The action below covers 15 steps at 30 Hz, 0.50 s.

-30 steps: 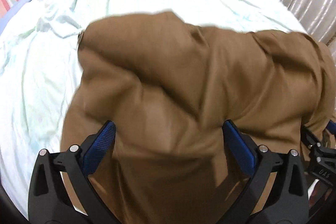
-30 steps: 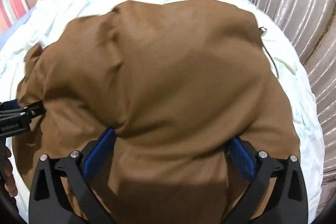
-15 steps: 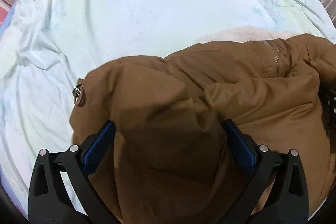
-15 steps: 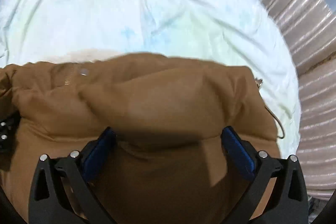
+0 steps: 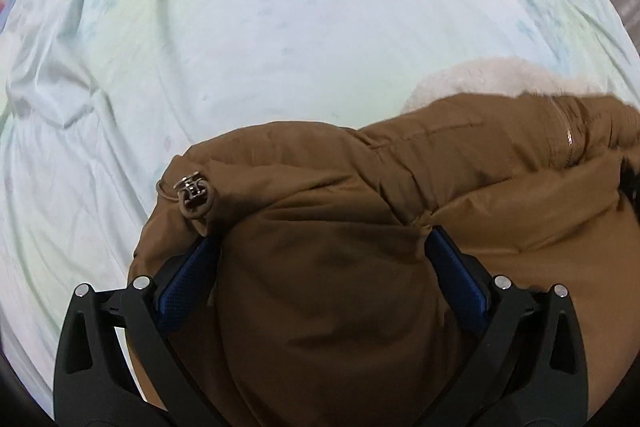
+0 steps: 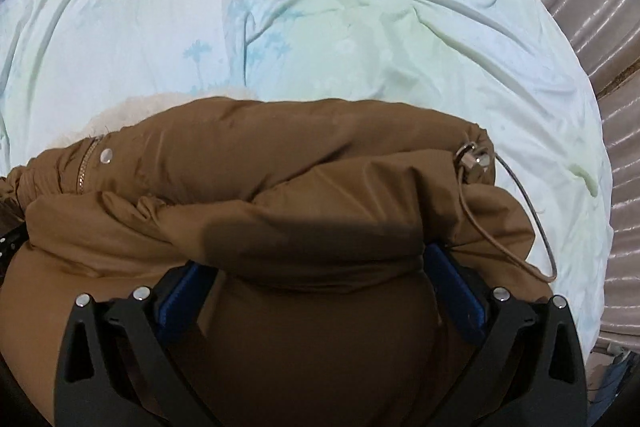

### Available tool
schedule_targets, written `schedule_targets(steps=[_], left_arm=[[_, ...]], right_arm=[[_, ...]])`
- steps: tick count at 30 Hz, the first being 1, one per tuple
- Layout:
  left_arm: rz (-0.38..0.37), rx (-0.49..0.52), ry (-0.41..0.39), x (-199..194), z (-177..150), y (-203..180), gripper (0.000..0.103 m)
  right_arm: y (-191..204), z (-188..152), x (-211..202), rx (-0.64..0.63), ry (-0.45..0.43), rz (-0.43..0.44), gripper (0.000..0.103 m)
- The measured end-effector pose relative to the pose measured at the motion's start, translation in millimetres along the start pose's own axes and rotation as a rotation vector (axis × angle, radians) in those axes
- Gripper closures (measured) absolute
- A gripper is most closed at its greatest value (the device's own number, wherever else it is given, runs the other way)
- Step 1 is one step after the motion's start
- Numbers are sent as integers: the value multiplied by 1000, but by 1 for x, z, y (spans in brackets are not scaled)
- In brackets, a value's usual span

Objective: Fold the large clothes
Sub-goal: 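Press and smooth the folded jacket bundle with both grippers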

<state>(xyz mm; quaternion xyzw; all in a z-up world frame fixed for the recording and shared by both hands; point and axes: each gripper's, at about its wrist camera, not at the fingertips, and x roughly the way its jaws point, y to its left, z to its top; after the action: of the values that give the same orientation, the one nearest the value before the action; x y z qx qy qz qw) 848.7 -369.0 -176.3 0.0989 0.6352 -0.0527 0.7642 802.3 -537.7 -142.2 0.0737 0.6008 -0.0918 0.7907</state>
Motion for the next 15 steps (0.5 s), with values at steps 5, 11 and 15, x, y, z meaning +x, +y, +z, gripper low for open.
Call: schedule_targets(steps=[5, 11, 15], left_arm=[[44, 53, -117, -59, -31, 8, 3], [-91, -32, -251, -118, -79, 22, 3], [-191, -93, -289, -147, -147, -30, 3]], right_arm=[[-15, -32, -65, -3, -179, 64, 2], [-47, -99, -126, 89, -265, 126, 2], [-51, -157, -145, 83, -290, 159, 2]])
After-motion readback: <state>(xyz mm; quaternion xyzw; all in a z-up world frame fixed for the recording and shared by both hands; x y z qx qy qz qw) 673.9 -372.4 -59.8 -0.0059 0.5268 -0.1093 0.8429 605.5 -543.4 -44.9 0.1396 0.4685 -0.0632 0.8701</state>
